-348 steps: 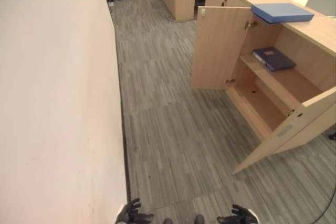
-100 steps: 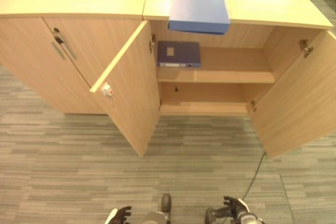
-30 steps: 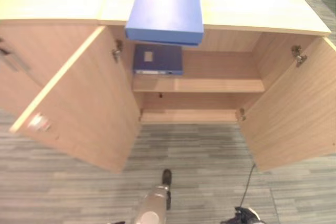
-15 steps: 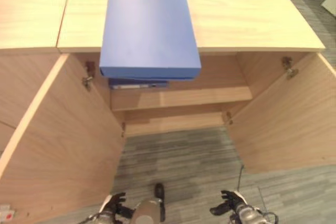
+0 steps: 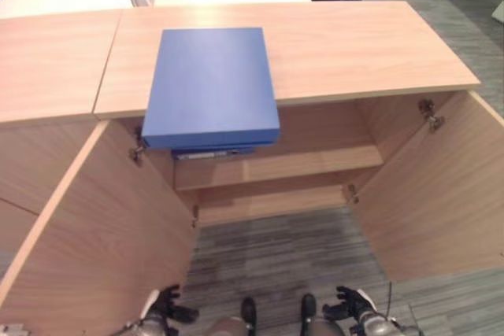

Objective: Put the empty folder in the office cabinet

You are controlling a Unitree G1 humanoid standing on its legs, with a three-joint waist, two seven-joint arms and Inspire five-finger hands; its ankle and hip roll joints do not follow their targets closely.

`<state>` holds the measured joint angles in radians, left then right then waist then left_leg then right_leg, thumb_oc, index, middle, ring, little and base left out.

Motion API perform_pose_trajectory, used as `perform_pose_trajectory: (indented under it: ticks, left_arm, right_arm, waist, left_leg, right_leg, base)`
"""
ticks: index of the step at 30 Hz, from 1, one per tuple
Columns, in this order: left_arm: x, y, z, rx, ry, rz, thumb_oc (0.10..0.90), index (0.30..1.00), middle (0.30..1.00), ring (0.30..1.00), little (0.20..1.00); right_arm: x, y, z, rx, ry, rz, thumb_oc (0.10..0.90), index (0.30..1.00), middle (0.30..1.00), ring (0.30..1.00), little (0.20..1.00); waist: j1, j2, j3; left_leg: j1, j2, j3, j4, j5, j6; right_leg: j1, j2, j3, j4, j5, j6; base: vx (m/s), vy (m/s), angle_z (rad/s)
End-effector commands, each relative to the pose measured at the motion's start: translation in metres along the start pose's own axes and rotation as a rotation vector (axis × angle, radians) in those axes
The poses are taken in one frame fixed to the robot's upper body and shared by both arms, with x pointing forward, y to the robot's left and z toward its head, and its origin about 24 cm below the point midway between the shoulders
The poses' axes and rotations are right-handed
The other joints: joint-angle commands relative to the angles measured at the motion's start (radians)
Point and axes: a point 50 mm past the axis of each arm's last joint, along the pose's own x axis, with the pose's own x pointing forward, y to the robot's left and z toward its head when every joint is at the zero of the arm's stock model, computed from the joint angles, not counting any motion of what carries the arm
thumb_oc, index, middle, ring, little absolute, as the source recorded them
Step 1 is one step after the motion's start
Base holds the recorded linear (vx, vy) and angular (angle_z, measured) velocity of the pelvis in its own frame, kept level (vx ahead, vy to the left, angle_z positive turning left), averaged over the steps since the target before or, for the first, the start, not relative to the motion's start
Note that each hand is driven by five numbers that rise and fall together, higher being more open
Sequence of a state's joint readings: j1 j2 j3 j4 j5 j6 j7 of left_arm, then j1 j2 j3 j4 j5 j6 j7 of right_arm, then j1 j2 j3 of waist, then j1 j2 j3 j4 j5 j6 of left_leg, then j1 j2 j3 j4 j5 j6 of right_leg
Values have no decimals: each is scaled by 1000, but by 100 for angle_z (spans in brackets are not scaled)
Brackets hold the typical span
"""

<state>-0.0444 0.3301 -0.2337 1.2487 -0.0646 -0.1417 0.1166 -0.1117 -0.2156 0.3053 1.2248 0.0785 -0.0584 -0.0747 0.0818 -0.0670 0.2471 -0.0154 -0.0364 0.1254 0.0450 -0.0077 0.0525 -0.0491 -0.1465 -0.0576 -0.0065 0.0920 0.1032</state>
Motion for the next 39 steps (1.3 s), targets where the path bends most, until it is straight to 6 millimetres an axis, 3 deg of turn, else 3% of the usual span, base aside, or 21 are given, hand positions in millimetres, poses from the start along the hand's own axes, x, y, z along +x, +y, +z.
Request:
perform_pose_trajectory:
  ticks: [1, 14, 15, 18, 21, 23, 26, 28, 30, 32, 35, 39]
  left_arm:
    - [6, 0, 31, 1, -96, 7, 800, 900, 900, 900, 900]
    - [5, -5, 31, -30, -107, 12, 800, 900, 900, 900, 900]
    - [4, 3, 46, -64, -194, 57, 800, 900, 900, 900, 900]
    - [3, 7, 49, -94, -218, 83, 800, 900, 900, 900, 900]
    - [-9, 7, 93, -38, -462, 107, 800, 900, 900, 900, 900]
    - [-19, 10, 111, 16, -579, 127, 800, 900, 900, 900, 900]
    - [-25, 12, 117, 33, -638, 143, 800, 900, 900, 900, 900]
    - [-28, 14, 124, 17, -671, 165, 800, 900, 900, 900, 900]
    - [-33, 14, 129, 3, -710, 170, 800, 900, 900, 900, 900]
    - [-36, 14, 131, 13, -736, 172, 800, 900, 900, 900, 900]
    - [-47, 24, 134, 51, -798, 215, 800, 900, 900, 900, 900]
    - [-58, 39, 143, 164, -877, 319, 800, 900, 900, 900, 900]
  right_arm:
    - [-4, -36, -16, -63, 34, -93, 800, 900, 900, 900, 900]
    - [-8, -37, -29, -77, 63, -98, 800, 900, 900, 900, 900]
    - [-10, -39, -39, -43, 82, -119, 800, 900, 900, 900, 900]
    - [-12, -42, -41, -21, 74, -140, 800, 900, 900, 900, 900]
    - [-13, -43, -40, -1, 50, -164, 800, 900, 900, 900, 900]
    - [-13, -43, -38, 11, 28, -170, 800, 900, 900, 900, 900]
    - [-14, -43, -40, 10, 21, -173, 800, 900, 900, 900, 900]
    - [-14, -44, -40, -4, 26, -179, 800, 900, 900, 900, 900]
    - [-14, -47, -40, -18, 30, -183, 800, 900, 900, 900, 900]
    - [-13, -48, -37, -20, 25, -187, 800, 900, 900, 900, 900]
    - [-13, -44, -37, -6, 30, -176, 800, 900, 900, 900, 900]
    - [-12, -35, -35, -2, 14, -157, 800, 900, 900, 900, 900]
  waist:
    - [4, 42, 27]
    - [36, 50, 19]
    - [57, 63, 21]
    - [66, 73, 24]
    - [86, 87, 35]
    - [95, 94, 45]
    - [95, 91, 49]
    - [88, 84, 60]
    - [77, 69, 56]
    - [66, 57, 48]
    - [54, 62, 10]
    - [65, 49, -3]
  left_leg:
    - [-65, 61, -187, -8, 23, -96]
    - [-35, 97, -271, -32, 77, -152]
    - [-45, 96, -299, -28, 95, -168]
    - [-60, 96, -327, -27, 115, -184]
    - [-87, 98, -356, -25, 142, -206]
    - [-103, 108, -359, -25, 167, -224]
    - [-110, 118, -337, -25, 167, -225]
    - [-123, 128, -271, 25, 148, -212]
    - [-108, 138, -173, 78, 92, -194]
    - [-80, 126, -120, 116, 37, -185]
    - [-4, 105, -43, 75, -20, -156]
    - [3, 87, -55, 81, -30, -152]
  right_leg:
    - [109, 19, -4, 73, -194, 41]
    - [218, 74, -87, 19, -234, -8]
    - [235, 82, -117, 16, -242, -17]
    - [242, 90, -149, 15, -249, -24]
    - [259, 104, -191, 1, -252, -31]
    - [272, 111, -216, -14, -253, -33]
    - [280, 110, -233, -26, -249, -31]
    - [269, 92, -255, -12, -242, -30]
    - [244, 70, -283, -10, -223, -26]
    - [225, 57, -295, -13, -206, -22]
    - [215, 76, -293, -21, -192, -7]
    - [236, 75, -278, -20, -192, -3]
  base:
    - [26, -139, 32]
    - [-12, -120, 19]
    - [-55, -93, 27]
    - [-87, -108, 53]
    - [-86, -107, 48]
    - [-93, -116, 46]
    - [-67, -44, 40]
    - [-135, -23, 14]
    - [-167, -15, 10]
    - [-129, -12, 15]
    - [23, 43, -2]
    - [105, -1, -13]
